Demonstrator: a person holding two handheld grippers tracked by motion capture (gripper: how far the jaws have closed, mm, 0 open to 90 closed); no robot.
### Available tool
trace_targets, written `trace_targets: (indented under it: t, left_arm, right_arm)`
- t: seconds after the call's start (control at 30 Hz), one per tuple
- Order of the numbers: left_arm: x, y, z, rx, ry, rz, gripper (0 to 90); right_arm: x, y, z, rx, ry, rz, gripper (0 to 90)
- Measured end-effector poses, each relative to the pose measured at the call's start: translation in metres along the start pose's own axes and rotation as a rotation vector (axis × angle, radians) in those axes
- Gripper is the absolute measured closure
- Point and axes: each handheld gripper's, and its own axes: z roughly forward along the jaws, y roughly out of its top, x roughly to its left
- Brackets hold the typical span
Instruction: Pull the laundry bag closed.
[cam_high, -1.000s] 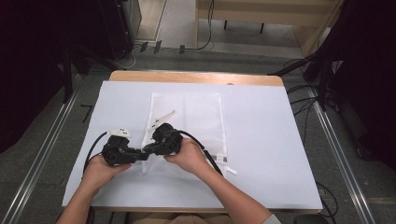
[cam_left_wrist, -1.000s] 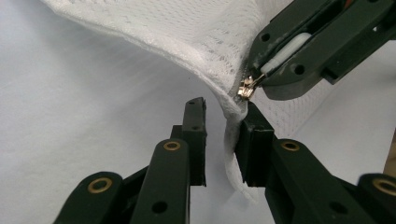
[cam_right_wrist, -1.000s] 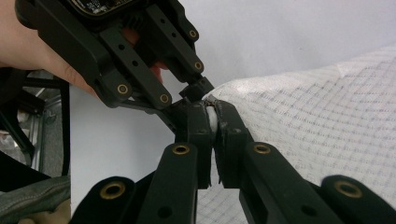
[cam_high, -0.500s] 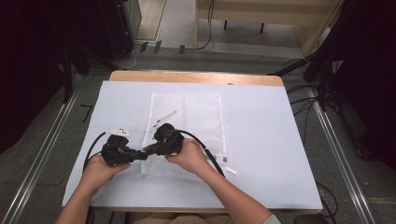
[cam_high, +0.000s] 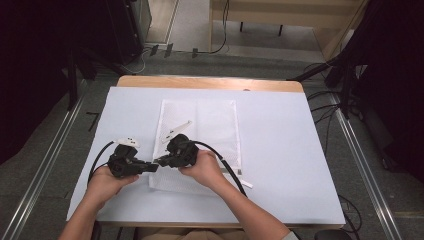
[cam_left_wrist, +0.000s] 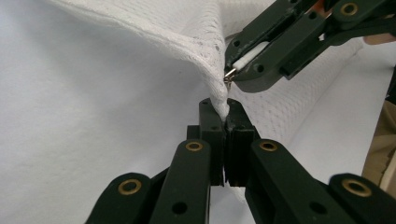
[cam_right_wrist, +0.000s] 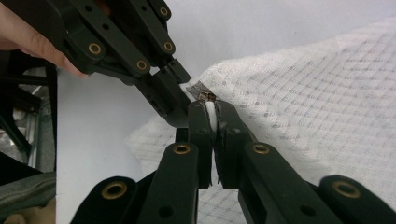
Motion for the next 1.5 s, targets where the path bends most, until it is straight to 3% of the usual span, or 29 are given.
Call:
trace_targets:
  t: [0.33,0.47,0.67,0.83,1.0,1.43,1.5]
  left_arm:
    - [-0.0018,0.0009,0.0017,0.02,0.018,0.016,89.8]
    - [-0.0016,0.0004,0.0013,0.014,0.019,0.019,89.9]
    - [-0.0005,-0.0008,0.0083,0.045,0.009,0.026,86.9]
    - [-0.0007,0.0002,0.0094,0.033,0.018,0.03,85.3]
    - [-0.001,0.0009,0.0068,0.027,0.0,0.031,88.5]
    - [-0.0023,0.0013,0.0082,0.035,-0.001,0.036,88.6]
    - [-0.003,0.0012,0.0087,0.04,0.001,0.039,88.6]
  right_arm:
    - [-0.0048,-0.01,0.0015,0.019,-0.003,0.0,88.5]
    - [-0.0018,-0.0095,0.0021,0.033,-0.037,-0.021,88.5]
    - [0.0006,-0.0076,0.0007,0.043,-0.001,-0.021,88.5]
    - [0.0012,-0.0073,-0.0003,0.038,0.018,-0.02,88.4]
    - [-0.0011,-0.0059,-0.0024,-0.003,0.039,0.015,88.3]
    - [-0.0039,-0.0062,-0.0017,-0.029,0.061,0.049,87.7]
    - [-0.005,-0.0061,-0.0009,-0.038,0.07,0.077,87.3]
